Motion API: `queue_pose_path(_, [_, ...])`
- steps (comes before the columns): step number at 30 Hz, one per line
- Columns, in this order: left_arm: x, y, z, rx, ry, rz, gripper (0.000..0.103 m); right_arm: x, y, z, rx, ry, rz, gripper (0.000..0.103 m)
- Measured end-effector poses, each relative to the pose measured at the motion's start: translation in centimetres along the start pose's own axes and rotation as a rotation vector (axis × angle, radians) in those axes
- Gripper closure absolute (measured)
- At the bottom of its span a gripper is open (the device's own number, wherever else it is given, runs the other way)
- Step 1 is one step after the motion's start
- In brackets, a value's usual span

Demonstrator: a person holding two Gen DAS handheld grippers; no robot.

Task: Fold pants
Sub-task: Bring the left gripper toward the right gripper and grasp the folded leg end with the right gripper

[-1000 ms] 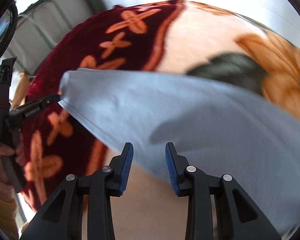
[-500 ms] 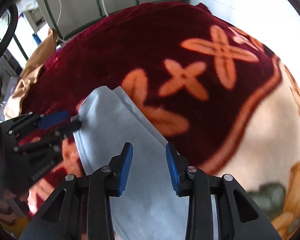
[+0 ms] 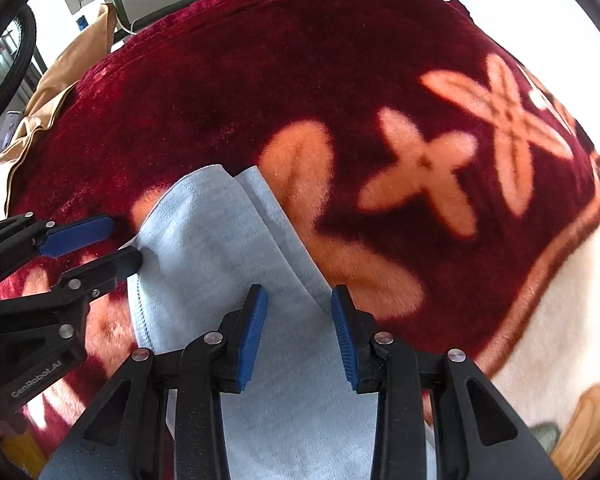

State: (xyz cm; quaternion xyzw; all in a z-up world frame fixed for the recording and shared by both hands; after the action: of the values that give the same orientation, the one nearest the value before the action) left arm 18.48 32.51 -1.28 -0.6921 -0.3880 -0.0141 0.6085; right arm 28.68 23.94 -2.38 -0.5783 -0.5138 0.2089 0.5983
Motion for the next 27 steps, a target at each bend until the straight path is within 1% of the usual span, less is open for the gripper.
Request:
queue_pose_path(4, [0.0,-0.2,0.0,-0.004,-0.005,-0.001,0.067,-0.1,-1.0,0.8,-0.062,-0.045,-0.051,0.074])
queue_pose_path(7, [-0.1,-0.3,-0.1,0.0,-0.001,0.0,0.067,-0.4,-1.2,1.8,-0.036,-0.077,-0.053,0.074])
queue_pose_path(9, [0.0,0.0,-0.2,0.002,0.0,0.002,0.067,-0.4,-1.0,2.1,-0.035,-0.095,-0.045,0.074])
queue_pose_path(12, [-0.1,0.0,-0.1,0.006,0.002,0.002,0.067,-0.1,-0.4,1.7,0.004,-0.066,-0.031,0.075])
queue_pose_path(14, [-0.1,0.0,-0.2,0.008,0.005,0.003,0.067,-0.2,-0.4,1.8,0.031,-0.057,-0.032,0.083])
queue_pose_path(15, [-0.1,0.1,-0.2,0.008,0.006,0.003,0.067,-0.2,-0.5,2.0,0.041,-0.059,-0.036,0.093])
queue_pose_path(16, [-0.1,0.1,-0.2,0.008,0.006,0.003,0.067,-0.4,-0.7,2.3,0.039,-0.064,-0.045,0.1])
queue_pose_path(19, [-0.1,0.1,-0.2,0.008,0.004,0.003,0.067,-0.6,-1.7,2.9,0.008,-0.097,-0.086,0.101])
queue_pose_path(21, [-0.1,0.1,-0.2,0.01,0.003,0.002,0.067,-0.5,-2.6,2.9,0.009,-0.081,-0.117,0.101])
queue_pose_path(22, [-0.1,0.0,-0.2,0.012,0.0,0.004,0.067,-0.8,-3.5,2.0,0.001,-0.064,-0.147,0.101])
queue_pose_path(23, [0.0,0.0,-0.2,0.012,-0.002,0.002,0.067,-1.0,-4.1,2.0,-0.002,-0.056,-0.159,0.101])
queue_pose_path(24, [0.0,0.0,-0.2,0.013,-0.005,0.0,0.067,-1.1,-4.4,1.9,0.0,-0.049,-0.162,0.101])
queue_pose_path(25, [0.0,0.0,-0.1,0.016,-0.006,-0.001,0.067,-1.1,-4.3,1.7,0.008,-0.047,-0.144,0.101])
queue_pose_path(27, [0.0,0.0,-0.1,0.015,-0.008,0.0,0.067,-0.9,-3.6,1.6,-0.02,-0.048,-0.115,0.1])
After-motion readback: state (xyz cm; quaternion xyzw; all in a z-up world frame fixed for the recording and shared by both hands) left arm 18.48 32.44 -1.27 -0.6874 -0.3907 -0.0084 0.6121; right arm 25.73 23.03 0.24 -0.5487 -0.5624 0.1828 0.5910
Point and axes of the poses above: each gripper's, at about its wrist camera, not at the fingertips, and y roughly the way its jaws point, z to its left, x to its top, the point moved 6 cm from there along y, roughly the way its jaws point, and after that the axes turned 11 degrees about -x, right-handed, at the moved point
